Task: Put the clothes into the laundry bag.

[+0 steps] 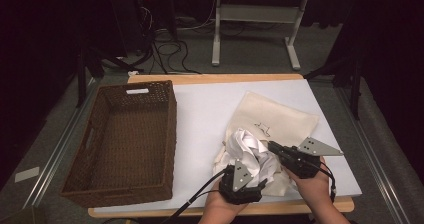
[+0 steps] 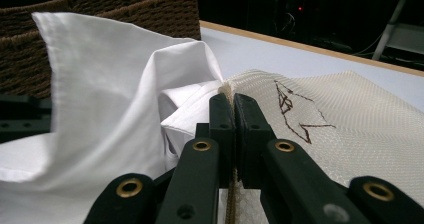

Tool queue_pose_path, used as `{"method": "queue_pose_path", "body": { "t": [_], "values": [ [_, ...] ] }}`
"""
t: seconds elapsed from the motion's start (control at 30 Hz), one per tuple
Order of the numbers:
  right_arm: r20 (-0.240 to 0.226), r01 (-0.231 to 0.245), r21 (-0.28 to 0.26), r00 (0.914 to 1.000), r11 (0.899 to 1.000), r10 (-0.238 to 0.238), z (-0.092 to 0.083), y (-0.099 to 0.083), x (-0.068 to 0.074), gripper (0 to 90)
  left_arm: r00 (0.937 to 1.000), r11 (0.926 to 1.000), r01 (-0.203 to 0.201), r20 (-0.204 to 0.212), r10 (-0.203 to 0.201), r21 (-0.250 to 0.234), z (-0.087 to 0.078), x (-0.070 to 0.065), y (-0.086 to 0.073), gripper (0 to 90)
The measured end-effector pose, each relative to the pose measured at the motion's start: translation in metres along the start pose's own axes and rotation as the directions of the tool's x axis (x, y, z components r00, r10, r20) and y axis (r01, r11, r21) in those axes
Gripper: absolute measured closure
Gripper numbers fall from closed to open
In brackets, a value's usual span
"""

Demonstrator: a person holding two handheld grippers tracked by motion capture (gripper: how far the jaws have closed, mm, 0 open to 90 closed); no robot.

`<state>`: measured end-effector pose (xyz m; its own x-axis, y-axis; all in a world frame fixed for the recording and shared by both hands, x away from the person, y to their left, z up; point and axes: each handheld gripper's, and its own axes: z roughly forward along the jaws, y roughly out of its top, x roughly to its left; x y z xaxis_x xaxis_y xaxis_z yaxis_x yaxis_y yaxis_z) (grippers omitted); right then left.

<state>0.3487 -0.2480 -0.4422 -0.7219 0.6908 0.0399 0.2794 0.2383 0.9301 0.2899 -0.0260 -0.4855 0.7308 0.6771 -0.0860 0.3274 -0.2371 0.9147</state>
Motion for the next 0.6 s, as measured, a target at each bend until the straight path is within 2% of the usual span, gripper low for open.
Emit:
{"method": "queue_pose_path", "body": {
  "t": [0.1,0.2,0.27,0.33,0.43,0.6],
  "values": [
    [0.004,0.001,0.002,1.0,1.0,-0.001,0.0,0.0,0.0,88.1,0.9996,0.9989,0.028,0.005,-0.028,-0.037,-0.014,0.004,-0.007,22.2],
    [0.004,0.0,0.002,1.0,1.0,0.0,0.0,0.0,0.0,88.1,0.9981,0.9975,0.061,0.009,-0.061,-0.034,-0.019,0.005,-0.01,19.7],
    [0.004,-0.004,0.003,1.0,1.0,0.004,0.0,0.0,0.0,88.1,0.998,0.9973,0.063,0.011,-0.063,-0.037,-0.022,0.004,-0.009,18.4],
    [0.003,0.0,0.002,1.0,1.0,0.0,0.0,-0.001,0.0,88.1,0.9977,0.995,0.067,0.013,-0.066,-0.074,-0.031,0.002,-0.005,18.3],
    [0.003,0.0,0.003,1.0,1.0,0.0,0.0,-0.001,0.0,88.1,0.9986,0.9937,0.051,-0.004,-0.052,-0.1,-0.038,0.003,-0.003,18.2],
    [0.004,0.002,0.004,1.0,1.0,-0.002,-0.001,-0.001,0.001,88.0,0.9981,0.9883,0.049,-0.03,-0.054,-0.145,-0.045,0.009,0.001,15.8]
  ]
}}
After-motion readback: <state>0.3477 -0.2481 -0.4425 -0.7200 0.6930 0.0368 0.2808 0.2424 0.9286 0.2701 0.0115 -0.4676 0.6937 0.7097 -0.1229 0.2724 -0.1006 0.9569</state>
